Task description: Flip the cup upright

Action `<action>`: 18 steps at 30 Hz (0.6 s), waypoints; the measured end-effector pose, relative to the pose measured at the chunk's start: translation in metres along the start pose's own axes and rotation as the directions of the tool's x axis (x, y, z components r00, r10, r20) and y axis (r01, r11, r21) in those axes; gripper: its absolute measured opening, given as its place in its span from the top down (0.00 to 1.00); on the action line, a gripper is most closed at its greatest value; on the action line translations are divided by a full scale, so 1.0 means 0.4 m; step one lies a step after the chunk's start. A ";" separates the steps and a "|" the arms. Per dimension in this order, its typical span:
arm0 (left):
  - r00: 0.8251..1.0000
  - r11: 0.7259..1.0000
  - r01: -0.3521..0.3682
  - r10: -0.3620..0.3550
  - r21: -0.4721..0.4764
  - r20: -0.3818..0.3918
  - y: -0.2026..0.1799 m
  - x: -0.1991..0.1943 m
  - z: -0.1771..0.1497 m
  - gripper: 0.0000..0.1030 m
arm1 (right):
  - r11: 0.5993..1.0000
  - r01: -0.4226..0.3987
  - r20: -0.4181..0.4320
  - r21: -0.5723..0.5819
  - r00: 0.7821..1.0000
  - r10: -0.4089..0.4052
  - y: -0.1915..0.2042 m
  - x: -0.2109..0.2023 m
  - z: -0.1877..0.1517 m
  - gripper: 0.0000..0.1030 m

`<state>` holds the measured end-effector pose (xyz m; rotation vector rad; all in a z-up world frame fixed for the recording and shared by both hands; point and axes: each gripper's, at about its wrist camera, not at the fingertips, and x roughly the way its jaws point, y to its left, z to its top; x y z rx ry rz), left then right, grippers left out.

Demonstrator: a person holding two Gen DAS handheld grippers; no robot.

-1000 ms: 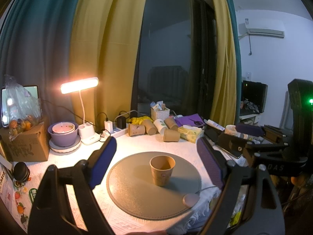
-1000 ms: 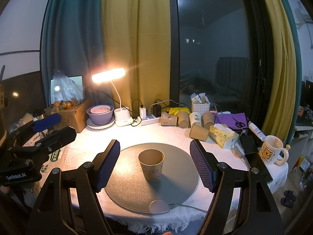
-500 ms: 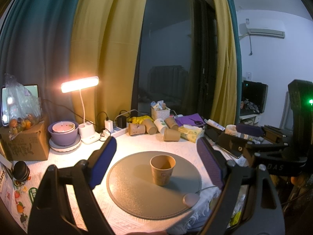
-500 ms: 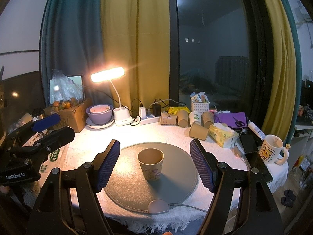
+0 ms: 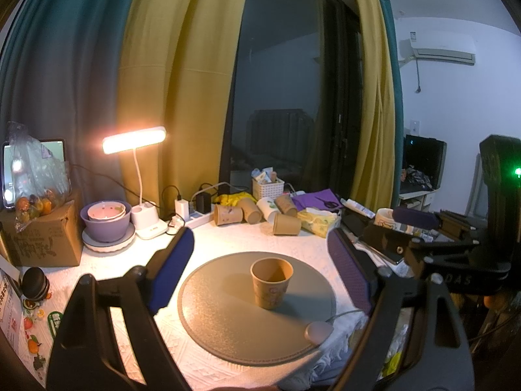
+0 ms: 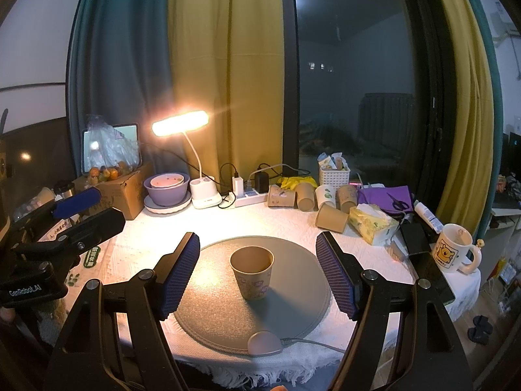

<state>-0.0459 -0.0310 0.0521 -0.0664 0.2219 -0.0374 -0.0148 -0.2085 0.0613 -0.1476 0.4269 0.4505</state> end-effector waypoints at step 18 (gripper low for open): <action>1.000 1.000 -0.002 0.001 0.013 0.017 -0.011 -0.008 -0.008 0.17 | 1.000 0.001 -0.003 0.002 1.000 -0.001 0.001 0.003 -0.001 0.25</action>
